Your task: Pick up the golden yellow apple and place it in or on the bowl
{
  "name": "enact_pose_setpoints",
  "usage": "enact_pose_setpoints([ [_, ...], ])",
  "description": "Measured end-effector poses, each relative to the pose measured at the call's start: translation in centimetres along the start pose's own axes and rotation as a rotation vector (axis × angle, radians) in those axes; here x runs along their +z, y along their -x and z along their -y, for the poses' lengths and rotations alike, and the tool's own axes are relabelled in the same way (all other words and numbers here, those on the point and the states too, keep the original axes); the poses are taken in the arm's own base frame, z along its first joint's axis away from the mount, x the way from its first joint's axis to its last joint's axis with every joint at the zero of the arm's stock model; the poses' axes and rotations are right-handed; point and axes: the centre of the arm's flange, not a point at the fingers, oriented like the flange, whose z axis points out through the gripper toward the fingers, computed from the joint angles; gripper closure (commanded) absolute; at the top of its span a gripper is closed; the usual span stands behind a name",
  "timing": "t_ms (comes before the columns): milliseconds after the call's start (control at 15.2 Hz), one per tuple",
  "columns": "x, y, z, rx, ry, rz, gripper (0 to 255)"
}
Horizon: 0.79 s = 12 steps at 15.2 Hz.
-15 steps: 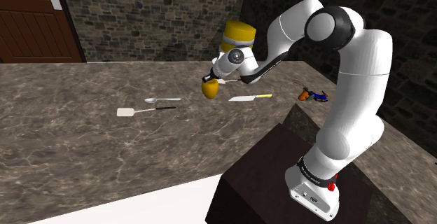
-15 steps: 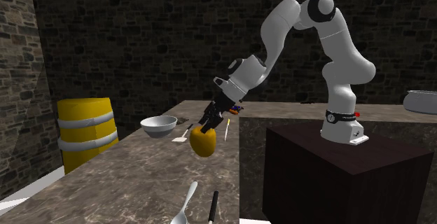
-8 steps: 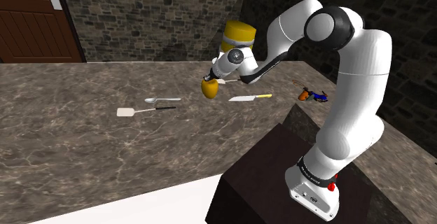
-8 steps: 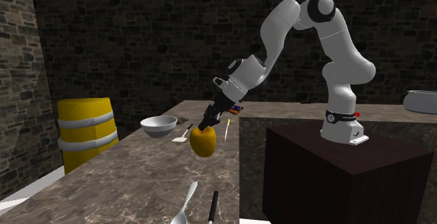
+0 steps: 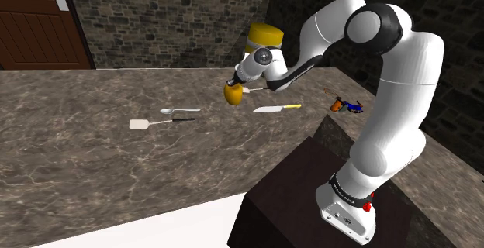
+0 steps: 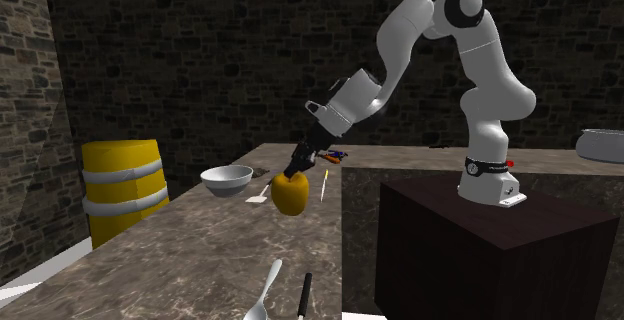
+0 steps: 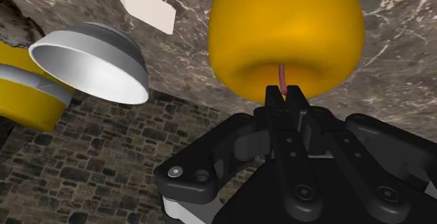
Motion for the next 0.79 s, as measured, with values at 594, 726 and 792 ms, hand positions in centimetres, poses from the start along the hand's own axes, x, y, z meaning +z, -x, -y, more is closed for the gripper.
enact_pose_setpoints([
  [594,-3.6,-3.1,-1.0,0.0,0.0,0.0,255],
  [726,-4.4,-3.6,-1.1,0.0,0.0,0.0,255],
  [792,-4.8,-4.0,-1.3,0.0,0.0,0.0,255],
])
